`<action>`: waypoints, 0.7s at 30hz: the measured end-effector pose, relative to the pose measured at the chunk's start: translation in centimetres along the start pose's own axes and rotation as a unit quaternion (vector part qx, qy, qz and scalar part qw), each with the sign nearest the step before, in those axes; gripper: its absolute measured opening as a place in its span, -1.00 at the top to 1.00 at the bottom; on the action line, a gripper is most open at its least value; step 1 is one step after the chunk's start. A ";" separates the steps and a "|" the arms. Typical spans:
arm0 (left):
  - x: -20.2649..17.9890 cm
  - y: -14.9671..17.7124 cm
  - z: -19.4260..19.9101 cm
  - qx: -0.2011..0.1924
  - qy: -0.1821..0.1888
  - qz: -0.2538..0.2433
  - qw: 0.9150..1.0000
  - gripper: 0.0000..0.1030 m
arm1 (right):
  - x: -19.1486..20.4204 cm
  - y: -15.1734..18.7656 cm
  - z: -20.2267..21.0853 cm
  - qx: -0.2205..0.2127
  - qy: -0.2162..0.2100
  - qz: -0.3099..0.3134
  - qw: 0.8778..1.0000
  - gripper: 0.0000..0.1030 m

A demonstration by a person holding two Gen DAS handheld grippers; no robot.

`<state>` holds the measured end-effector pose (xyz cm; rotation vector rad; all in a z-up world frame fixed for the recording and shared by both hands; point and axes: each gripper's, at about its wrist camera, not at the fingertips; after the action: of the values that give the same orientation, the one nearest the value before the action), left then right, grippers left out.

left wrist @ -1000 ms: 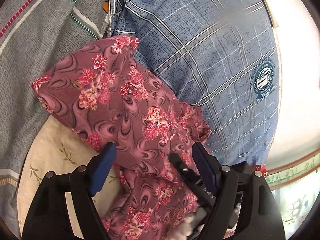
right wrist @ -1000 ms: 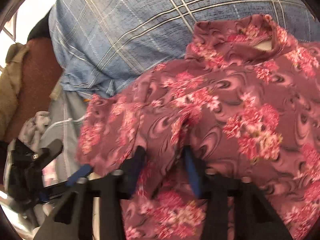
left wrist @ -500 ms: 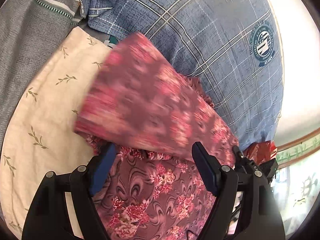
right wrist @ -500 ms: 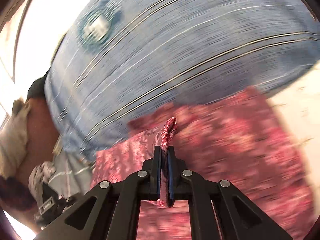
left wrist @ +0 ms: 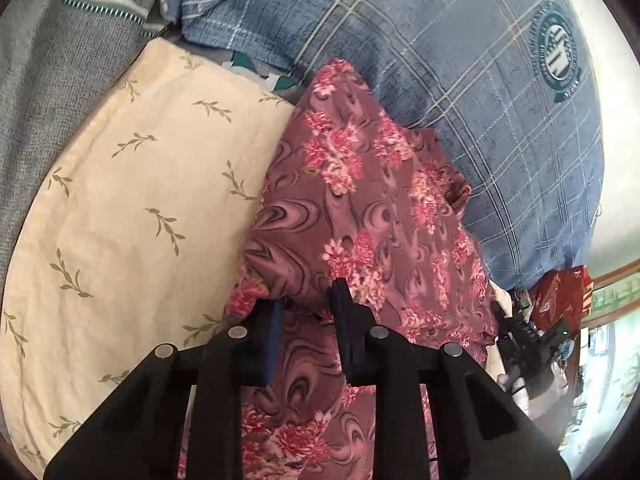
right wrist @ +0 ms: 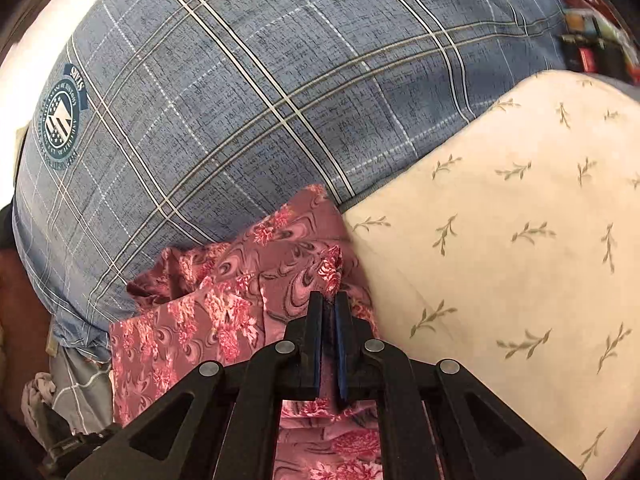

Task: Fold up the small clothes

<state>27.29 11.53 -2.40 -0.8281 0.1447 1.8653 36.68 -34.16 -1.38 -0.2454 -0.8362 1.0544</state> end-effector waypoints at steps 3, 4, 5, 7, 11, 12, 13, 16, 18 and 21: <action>-0.5 -0.1 0.4 -0.009 -0.007 -0.007 1.000 0.53 | 0.2 0.0 1.9 -0.039 -0.045 -0.008 0.998 0.90; -0.5 0.0 0.0 -0.005 -0.017 -0.010 1.000 0.49 | 0.3 0.0 2.0 -0.042 -0.044 -0.003 0.998 0.90; -0.4 0.0 -0.5 0.003 -0.028 -0.012 1.000 0.48 | 0.3 0.1 1.5 -0.028 -0.027 0.007 0.999 0.90; -0.4 0.2 -0.9 0.013 -0.031 -0.017 0.999 0.46 | 0.0 0.5 -0.4 0.018 0.023 0.024 0.999 0.89; -1.2 0.6 1.2 0.035 0.054 -0.043 0.997 0.27 | 0.0 1.1 0.8 0.005 0.033 0.015 0.999 0.78; -1.5 0.6 2.2 0.033 0.086 -0.053 0.994 0.22 | 0.0 1.1 1.5 -0.002 0.034 0.010 0.999 0.78; -1.8 0.6 3.3 0.020 0.112 -0.063 0.992 0.11 | 0.3 1.2 2.4 -0.015 0.032 0.008 0.999 0.77; -1.7 0.3 5.2 -0.039 0.112 -0.061 0.991 -0.32 | 1.6 1.6 4.2 -0.033 0.001 0.031 0.999 0.76; -1.5 0.0 4.0 -0.038 0.076 -0.050 0.995 -0.35 | 3.2 2.2 4.0 -0.021 -0.008 0.056 0.998 0.75; -1.2 -0.1 -0.4 0.017 -0.025 -0.050 0.998 -0.24 | 5.0 3.3 2.4 -0.002 -0.006 0.086 0.996 0.74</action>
<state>27.89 10.46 -1.95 -0.7505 0.1014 1.7841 33.89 -28.81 0.87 -0.3193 -0.8392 1.2169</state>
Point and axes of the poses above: each gripper's, at about its wrist camera, not at the fingertips, and z roughly against the way its jaws point, x to its left, y to its underside, and after that the axes turned 2 degrees about z, right-handed
